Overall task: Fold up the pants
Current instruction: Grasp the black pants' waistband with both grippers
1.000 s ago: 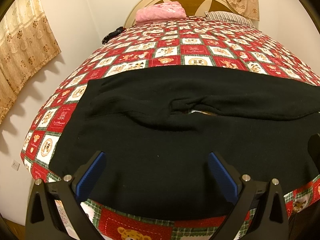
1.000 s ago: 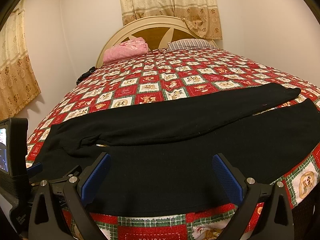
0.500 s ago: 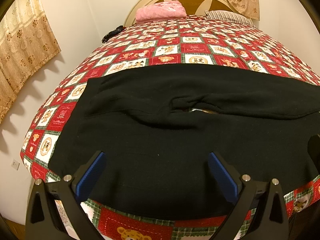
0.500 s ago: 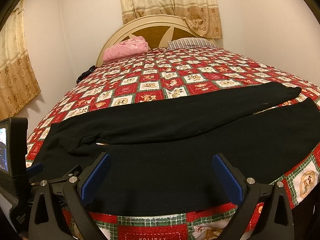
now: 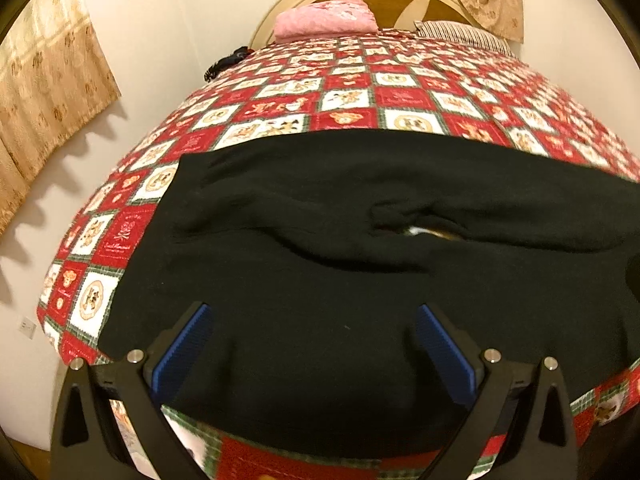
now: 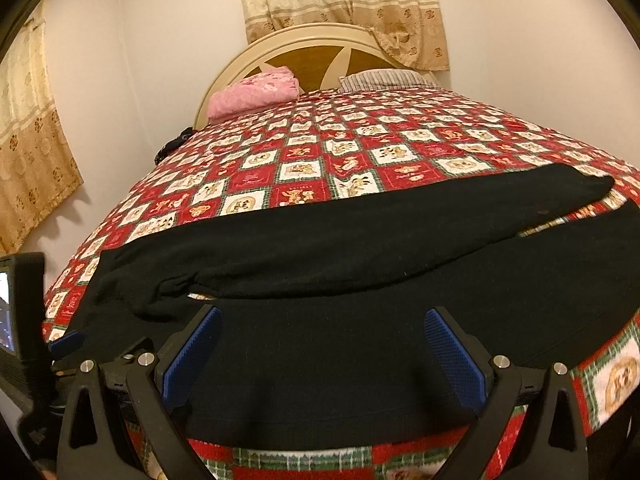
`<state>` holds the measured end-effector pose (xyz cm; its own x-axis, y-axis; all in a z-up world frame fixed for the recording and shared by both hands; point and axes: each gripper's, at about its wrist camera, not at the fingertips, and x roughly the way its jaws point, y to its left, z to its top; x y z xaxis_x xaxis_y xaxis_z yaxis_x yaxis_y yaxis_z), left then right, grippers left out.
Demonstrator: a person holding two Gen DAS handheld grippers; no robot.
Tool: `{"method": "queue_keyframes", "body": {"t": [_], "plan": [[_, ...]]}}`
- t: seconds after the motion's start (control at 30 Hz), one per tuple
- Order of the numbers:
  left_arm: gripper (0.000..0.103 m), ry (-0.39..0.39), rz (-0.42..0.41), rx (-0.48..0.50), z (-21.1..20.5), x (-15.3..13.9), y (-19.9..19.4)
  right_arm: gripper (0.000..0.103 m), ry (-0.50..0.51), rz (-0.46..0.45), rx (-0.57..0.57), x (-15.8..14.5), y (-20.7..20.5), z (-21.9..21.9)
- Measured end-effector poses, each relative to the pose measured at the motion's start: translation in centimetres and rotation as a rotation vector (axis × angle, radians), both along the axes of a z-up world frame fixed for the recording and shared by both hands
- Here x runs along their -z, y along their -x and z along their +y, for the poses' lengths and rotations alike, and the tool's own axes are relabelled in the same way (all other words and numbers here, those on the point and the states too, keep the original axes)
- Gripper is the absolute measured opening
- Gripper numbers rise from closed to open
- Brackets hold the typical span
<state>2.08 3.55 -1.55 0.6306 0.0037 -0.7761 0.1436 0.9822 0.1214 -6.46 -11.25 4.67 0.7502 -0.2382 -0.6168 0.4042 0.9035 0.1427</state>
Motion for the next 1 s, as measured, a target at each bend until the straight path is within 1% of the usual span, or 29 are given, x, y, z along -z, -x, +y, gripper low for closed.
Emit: {"method": "queue_keyframes", "body": {"t": [0.1, 0.17, 0.23, 0.3, 0.37, 0.43, 0.47, 0.5, 0.53, 0.6, 0.63, 0.67, 0.7, 0.73, 0.77, 0.83, 0.93, 0.97, 1.0], "plan": [[0.103, 0.050, 0.041, 0.001, 2.5, -0.2, -1.5, 0.102, 0.021, 0.027, -0.060, -0.5, -1.5, -0.3], [0.103, 0.066, 0.072, -0.027, 5.1, -0.7, -3.1, 0.102, 0.036, 0.047, -0.109, -0.8, -2.9, -0.7], [0.103, 0.091, 0.078, -0.033, 6.9, -1.4, -4.1, 0.102, 0.047, 0.066, -0.144, -1.0, -4.2, -1.0], [0.103, 0.139, 0.083, -0.034, 9.4, -2.4, -6.0, 0.102, 0.048, 0.087, -0.173, -1.1, -5.6, -1.3], [0.103, 0.180, 0.070, -0.025, 11.2, -3.3, -8.0, 0.102, 0.042, 0.110, -0.201, -1.2, -7.2, -1.7], [0.102, 0.197, 0.049, 0.002, 12.1, -3.7, -9.8, 0.102, 0.029, 0.120, -0.231, -1.2, -8.8, -2.0], [0.099, 0.187, 0.044, 0.008, 12.7, -3.6, -11.4, 0.102, 0.027, 0.118, -0.251, -1.3, -9.9, -2.2], [0.091, 0.178, 0.049, 0.003, 13.0, -3.4, -12.8, 0.102, 0.031, 0.117, -0.263, -1.3, -10.5, -2.3], [0.086, 0.178, 0.061, -0.007, 13.5, -3.0, -14.1, 0.102, 0.045, 0.117, -0.275, -1.3, -11.5, -2.4], [0.063, 0.204, 0.114, -0.024, 14.3, -1.6, -17.2, 0.101, 0.072, 0.118, -0.295, -1.2, -12.8, -2.5], [0.057, 0.213, 0.141, -0.029, 14.6, -0.9, -18.2, 0.100, 0.088, 0.121, -0.318, -1.0, -13.8, -2.6], [0.054, 0.218, 0.163, -0.032, 14.7, -0.4, -19.0, 0.094, 0.096, 0.128, -0.332, -0.9, -14.3, -2.6], [0.054, 0.221, 0.182, -0.034, 14.5, 0.3, -19.8, 0.087, 0.107, 0.144, -0.347, -0.7, -15.1, -2.8], [0.054, 0.223, 0.191, -0.034, 14.6, 0.6, -20.2, 0.084, 0.119, 0.165, -0.363, -0.5, -16.0, -2.8], [0.054, 0.218, 0.200, -0.034, 14.3, 1.1, -20.8, 0.083, 0.133, 0.181, -0.374, -0.3, -16.9, -2.9], [0.054, 0.234, 0.208, -0.029, 14.1, 1.4, -21.3, 0.083, 0.140, 0.196, -0.379, -0.1, -18.2, -3.6], [0.056, 0.284, 0.226, -0.003, 14.2, 1.8, -22.0, 0.083, 0.086, 0.225, -0.413, 0.5, -20.3, -4.8], [0.059, 0.291, 0.236, 0.000, 14.1, 2.1, -22.1, 0.083, 0.074, 0.233, -0.421, 0.8, -20.8, -5.1], [0.066, 0.292, 0.245, -0.001, 14.3, 2.3, -22.5, 0.083, 0.059, 0.244, -0.431, 1.1, -21.5, -5.3]]}}
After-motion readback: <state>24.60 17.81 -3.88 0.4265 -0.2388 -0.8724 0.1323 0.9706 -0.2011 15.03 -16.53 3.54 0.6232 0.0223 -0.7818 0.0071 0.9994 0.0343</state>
